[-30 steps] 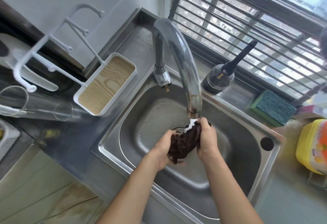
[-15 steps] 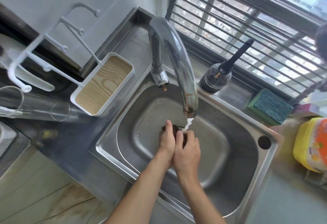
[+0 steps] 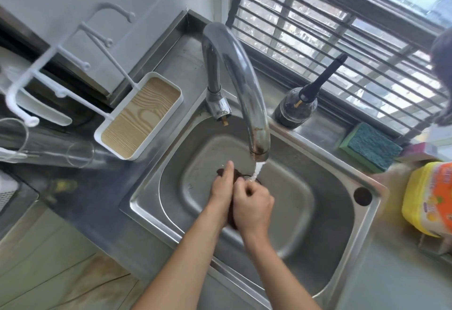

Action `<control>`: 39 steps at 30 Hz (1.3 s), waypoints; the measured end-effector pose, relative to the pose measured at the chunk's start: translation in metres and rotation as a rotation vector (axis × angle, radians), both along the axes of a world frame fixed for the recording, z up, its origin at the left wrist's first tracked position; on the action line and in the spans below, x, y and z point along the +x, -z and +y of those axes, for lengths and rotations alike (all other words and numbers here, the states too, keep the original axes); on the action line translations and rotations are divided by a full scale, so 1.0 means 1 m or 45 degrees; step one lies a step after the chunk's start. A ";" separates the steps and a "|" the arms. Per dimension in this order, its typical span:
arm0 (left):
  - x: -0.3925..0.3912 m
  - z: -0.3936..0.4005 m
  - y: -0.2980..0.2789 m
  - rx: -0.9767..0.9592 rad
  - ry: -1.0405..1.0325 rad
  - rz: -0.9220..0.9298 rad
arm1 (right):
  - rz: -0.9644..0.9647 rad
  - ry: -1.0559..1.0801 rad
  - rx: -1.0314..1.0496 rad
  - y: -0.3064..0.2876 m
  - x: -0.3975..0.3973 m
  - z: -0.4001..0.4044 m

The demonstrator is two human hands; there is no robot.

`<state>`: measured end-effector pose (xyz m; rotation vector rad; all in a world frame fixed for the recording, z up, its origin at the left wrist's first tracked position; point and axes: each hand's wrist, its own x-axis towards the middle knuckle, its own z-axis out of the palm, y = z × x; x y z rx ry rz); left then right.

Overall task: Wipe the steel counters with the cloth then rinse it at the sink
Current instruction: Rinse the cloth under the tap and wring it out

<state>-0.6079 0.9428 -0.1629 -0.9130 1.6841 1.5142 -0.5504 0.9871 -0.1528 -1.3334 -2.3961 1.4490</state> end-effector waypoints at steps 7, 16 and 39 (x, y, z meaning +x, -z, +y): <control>0.028 0.002 0.006 0.101 0.109 -0.044 | -0.320 0.131 -0.049 0.001 -0.033 0.030; 0.024 -0.003 -0.005 0.111 0.036 -0.073 | -0.274 0.085 -0.182 0.023 -0.033 0.039; 0.025 0.014 0.005 0.241 -0.055 0.007 | -0.018 0.231 -0.026 0.017 -0.010 0.030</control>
